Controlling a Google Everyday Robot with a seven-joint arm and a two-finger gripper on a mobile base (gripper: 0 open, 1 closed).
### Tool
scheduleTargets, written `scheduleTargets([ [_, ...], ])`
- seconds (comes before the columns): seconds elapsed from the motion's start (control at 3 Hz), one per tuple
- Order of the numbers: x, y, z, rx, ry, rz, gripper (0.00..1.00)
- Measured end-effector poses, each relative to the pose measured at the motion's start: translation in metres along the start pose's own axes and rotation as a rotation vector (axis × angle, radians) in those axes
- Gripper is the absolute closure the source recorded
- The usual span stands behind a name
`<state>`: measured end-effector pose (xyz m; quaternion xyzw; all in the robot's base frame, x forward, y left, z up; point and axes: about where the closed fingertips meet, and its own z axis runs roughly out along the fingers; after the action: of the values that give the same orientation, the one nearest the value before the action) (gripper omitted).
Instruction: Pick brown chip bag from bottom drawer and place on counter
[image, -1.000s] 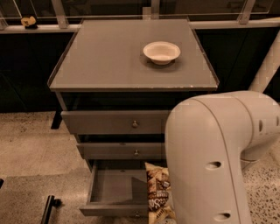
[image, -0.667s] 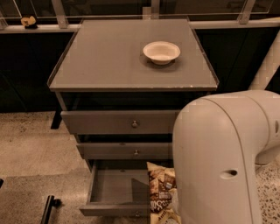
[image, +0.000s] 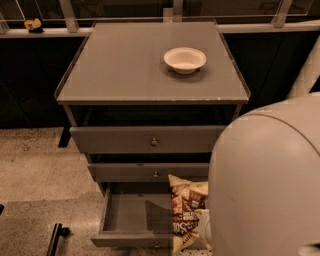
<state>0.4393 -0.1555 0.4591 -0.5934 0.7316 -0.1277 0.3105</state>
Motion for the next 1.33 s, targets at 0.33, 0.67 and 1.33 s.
scheduleTargets([
  [0.33,-0.018,-0.027,-0.021,0.058,0.004,-0.024,1.0],
  [0.67,-0.036,-0.065,-0.048,0.155,0.006,-0.007,1.0],
  [1.33,-0.034,-0.074,-0.054,0.187,0.028,-0.028,1.0],
])
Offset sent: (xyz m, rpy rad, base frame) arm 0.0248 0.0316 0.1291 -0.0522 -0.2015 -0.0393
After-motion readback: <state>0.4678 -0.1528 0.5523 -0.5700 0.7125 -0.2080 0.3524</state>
